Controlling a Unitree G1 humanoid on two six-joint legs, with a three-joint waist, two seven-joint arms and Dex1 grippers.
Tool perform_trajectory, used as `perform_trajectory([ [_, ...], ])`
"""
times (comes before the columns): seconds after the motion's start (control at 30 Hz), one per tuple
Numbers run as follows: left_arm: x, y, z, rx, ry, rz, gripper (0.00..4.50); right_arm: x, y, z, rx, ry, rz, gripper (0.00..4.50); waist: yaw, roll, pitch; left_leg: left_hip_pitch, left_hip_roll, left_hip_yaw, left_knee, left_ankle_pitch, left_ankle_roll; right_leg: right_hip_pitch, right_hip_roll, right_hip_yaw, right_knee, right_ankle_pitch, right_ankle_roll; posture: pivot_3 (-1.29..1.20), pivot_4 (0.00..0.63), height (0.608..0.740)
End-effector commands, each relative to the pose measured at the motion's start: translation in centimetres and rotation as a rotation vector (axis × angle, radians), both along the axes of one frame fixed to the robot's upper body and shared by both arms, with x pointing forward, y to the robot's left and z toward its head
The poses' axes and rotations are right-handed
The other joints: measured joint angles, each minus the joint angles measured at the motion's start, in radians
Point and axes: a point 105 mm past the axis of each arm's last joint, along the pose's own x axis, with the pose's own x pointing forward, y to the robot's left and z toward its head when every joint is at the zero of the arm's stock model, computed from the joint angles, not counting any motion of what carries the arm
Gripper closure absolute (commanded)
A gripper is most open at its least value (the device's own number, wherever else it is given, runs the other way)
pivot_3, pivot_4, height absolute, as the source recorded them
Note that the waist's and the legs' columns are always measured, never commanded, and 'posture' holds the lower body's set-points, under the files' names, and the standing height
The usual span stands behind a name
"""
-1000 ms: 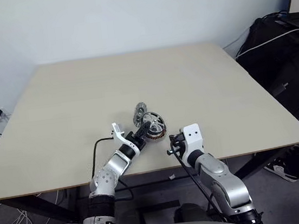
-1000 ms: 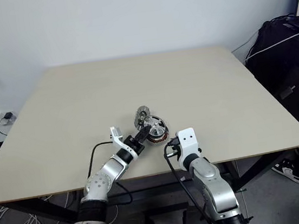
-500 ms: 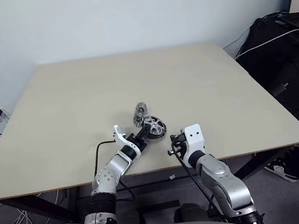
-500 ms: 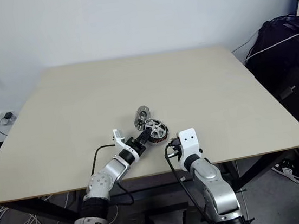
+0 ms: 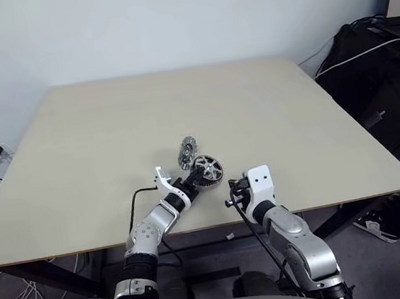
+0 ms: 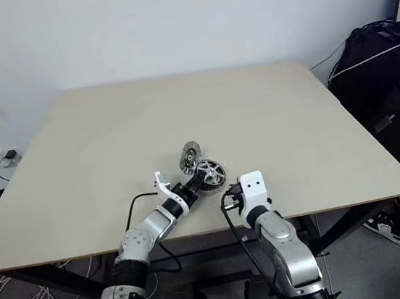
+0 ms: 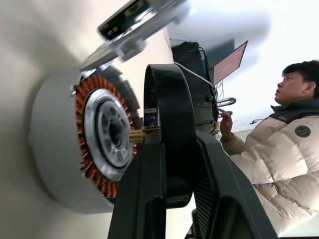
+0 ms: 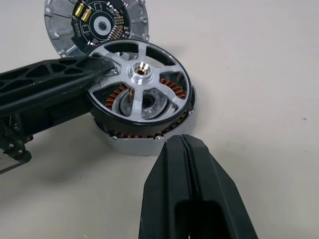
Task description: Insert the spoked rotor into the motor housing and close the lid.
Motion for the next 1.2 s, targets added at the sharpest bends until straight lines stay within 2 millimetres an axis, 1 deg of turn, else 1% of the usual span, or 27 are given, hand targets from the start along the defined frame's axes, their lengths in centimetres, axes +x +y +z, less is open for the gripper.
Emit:
perform_trajectory([
  [0.03, -0.6, -4.8, 2.0, -0.159, -0.013, -0.029, 4.1, 0.4, -0.1, 1.8, 0.013, -0.069, -0.011, 4.5, 0.0, 0.0, 0.0, 0.0, 0.0, 0.0, 0.0, 0.0, 0.0, 0.0, 0.0, 0.0, 0.0, 0.0, 0.0, 0.0, 0.0, 0.74],
  [0.47, -0.3, -4.1, 1.9, -0.15, -0.018, -0.007, 4.1, 0.6, 0.1, 1.8, 0.015, -0.069, 0.002, 4.5, 0.0, 0.0, 0.0, 0.0, 0.0, 0.0, 0.0, 0.0, 0.0, 0.0, 0.0, 0.0, 0.0, 0.0, 0.0, 0.0, 0.0, 0.74],
  [0.53, -0.3, -4.2, 1.8, -0.152, -0.018, -0.009, 3.37, 0.6, 0.1, 1.8, 0.014, -0.07, 0.002, 4.5, 0.0, 0.0, 0.0, 0.0, 0.0, 0.0, 0.0, 0.0, 0.0, 0.0, 0.0, 0.0, 0.0, 0.0, 0.0, 0.0, 0.0, 0.74],
  [0.57, -0.4, -4.2, 1.9, -0.152, -0.018, -0.01, 3.16, 0.6, 0.1, 1.8, 0.014, -0.07, 0.001, 4.5, 0.0, 0.0, 0.0, 0.0, 0.0, 0.0, 0.0, 0.0, 0.0, 0.0, 0.0, 0.0, 0.0, 0.0, 0.0, 0.0, 0.0, 0.74],
  [0.6, -0.4, -4.2, 1.9, -0.151, -0.018, -0.011, 2.77, 0.6, 0.1, 1.8, 0.014, -0.07, 0.0, 4.5, 0.0, 0.0, 0.0, 0.0, 0.0, 0.0, 0.0, 0.0, 0.0, 0.0, 0.0, 0.0, 0.0, 0.0, 0.0, 0.0, 0.0, 0.74],
  [0.67, -0.3, -4.3, 1.9, -0.148, -0.02, -0.011, 2.22, 0.6, 0.0, 1.8, 0.014, -0.07, -0.003, 4.5, 0.0, 0.0, 0.0, 0.0, 0.0, 0.0, 0.0, 0.0, 0.0, 0.0, 0.0, 0.0, 0.0, 0.0, 0.0, 0.0, 0.0, 0.74],
  [0.7, -0.3, -4.2, 1.9, -0.147, -0.021, -0.01, 1.81, 0.6, 0.0, 1.8, 0.014, -0.07, -0.005, 4.5, 0.001, 0.0, 0.0, 0.0, 0.0, 0.0, 0.0, 0.0, 0.0, 0.0, 0.0, 0.0, 0.0, 0.0, 0.0, 0.0, 0.0, 0.74],
  [0.77, -0.3, -4.2, 2.0, -0.144, -0.025, -0.007, 1.19, 0.6, 0.0, 1.8, 0.014, -0.069, -0.007, 4.5, 0.0, 0.0, 0.0, 0.001, 0.0, 0.0, 0.001, 0.0, 0.0, 0.001, 0.0, 0.0, 0.0, 0.0, 0.0, 0.0, 0.0, 0.74],
  [0.97, -0.2, -3.4, 2.5, -0.144, -0.047, 0.014, 1.19, 0.7, 0.0, 1.8, 0.016, -0.069, -0.01, 4.5, 0.0, 0.0, 0.0, 0.001, 0.0, 0.0, 0.001, 0.0, 0.0, 0.001, 0.0, 0.0, 0.0, 0.0, 0.001, 0.0, 0.0, 0.74],
  [1.2, -0.5, -2.0, 2.8, -0.133, -0.054, 0.054, 1.19, 0.7, 0.1, 1.8, 0.021, -0.069, -0.006, 4.5, 0.0, 0.0, 0.0, 0.0, 0.0, 0.0, 0.001, 0.0, 0.0, 0.0, 0.0, 0.0, 0.0, 0.0, 0.0, 0.0, 0.0, 0.74],
])
